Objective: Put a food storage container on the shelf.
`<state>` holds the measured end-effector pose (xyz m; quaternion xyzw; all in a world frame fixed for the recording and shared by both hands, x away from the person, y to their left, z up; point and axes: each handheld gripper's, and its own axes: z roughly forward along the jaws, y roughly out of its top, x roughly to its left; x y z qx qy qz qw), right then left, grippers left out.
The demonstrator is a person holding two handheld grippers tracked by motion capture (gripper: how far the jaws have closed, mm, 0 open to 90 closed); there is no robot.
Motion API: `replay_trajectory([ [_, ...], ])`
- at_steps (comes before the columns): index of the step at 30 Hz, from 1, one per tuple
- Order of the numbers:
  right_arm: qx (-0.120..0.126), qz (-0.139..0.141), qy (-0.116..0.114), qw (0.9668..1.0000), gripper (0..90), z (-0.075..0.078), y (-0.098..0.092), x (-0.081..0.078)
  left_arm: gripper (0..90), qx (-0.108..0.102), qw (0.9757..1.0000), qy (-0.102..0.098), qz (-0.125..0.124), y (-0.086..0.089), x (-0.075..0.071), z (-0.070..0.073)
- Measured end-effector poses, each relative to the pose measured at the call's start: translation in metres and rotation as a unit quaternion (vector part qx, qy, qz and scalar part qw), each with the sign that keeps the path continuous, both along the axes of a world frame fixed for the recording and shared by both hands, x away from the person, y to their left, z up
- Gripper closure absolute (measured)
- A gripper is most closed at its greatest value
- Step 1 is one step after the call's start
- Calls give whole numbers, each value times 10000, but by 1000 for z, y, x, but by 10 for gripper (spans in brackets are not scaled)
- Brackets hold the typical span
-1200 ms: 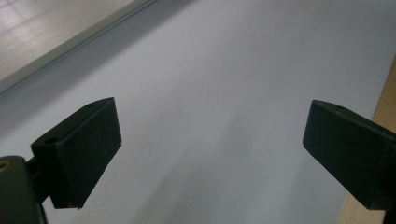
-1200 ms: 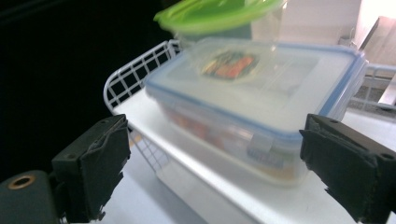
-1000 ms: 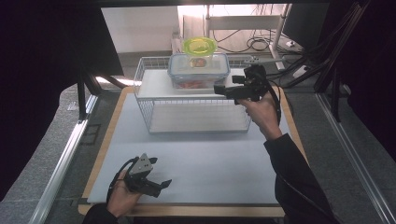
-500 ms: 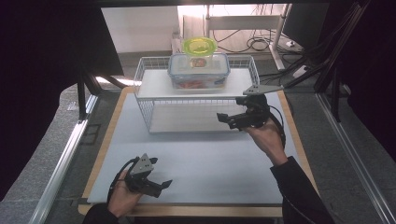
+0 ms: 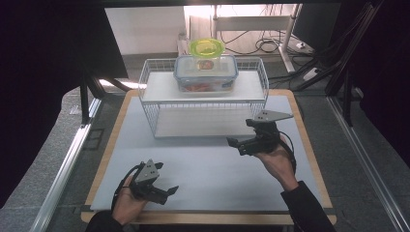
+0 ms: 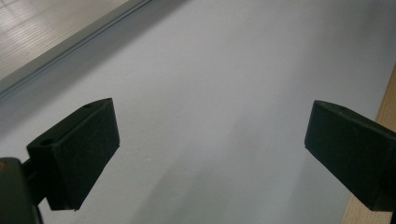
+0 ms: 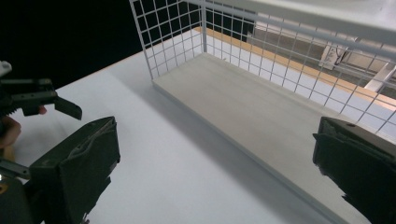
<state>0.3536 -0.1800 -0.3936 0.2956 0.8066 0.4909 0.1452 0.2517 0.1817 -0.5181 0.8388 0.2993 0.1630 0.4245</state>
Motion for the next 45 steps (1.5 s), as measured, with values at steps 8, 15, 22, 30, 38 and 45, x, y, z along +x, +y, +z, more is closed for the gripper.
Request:
replay_trajectory([
  [8,18,16,-16,10000,4,-17,-3,-9,32,72,10000,-64,0,0,-1,0],
  [15,-116,22,-5,9999,3,-29,-4,-18,33,59,10000,-72,8,0,-1,0],
  [22,-197,-8,-28,9998,8,-41,-9,-25,30,86,9999,-110,42,0,-1,0],
  [30,-294,-92,8,9995,2,-53,-19,-36,30,78,9999,-99,47,0,-1,0],
  [38,-470,-363,-63,9982,0,-63,-32,-45,30,66,9999,-114,58,1,-1,-1],
  [45,-571,-479,-135,9971,0,-67,-41,-53,30,75,9999,-113,57,1,-1,-1],
])
